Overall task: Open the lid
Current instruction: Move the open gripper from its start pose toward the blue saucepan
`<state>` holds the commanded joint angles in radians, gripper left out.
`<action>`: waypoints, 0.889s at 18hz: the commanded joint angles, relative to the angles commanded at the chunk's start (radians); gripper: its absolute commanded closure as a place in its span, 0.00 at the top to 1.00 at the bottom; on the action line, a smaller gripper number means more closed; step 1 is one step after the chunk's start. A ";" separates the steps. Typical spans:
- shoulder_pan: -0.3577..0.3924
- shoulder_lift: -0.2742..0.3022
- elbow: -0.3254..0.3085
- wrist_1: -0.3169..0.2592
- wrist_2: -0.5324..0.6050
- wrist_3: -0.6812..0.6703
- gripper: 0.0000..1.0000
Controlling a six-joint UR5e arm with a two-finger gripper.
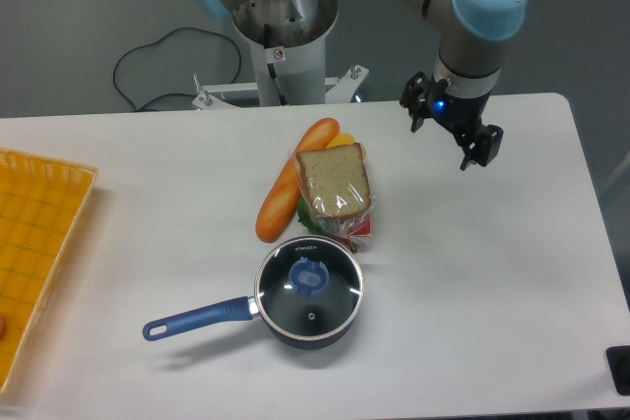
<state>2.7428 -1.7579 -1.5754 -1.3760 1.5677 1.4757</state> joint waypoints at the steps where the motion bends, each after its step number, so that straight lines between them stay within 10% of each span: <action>1: 0.000 0.000 0.000 0.000 0.000 0.000 1.00; 16: -0.055 0.000 -0.075 0.008 -0.005 -0.011 1.00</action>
<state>2.6876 -1.7580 -1.6505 -1.3683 1.5631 1.4650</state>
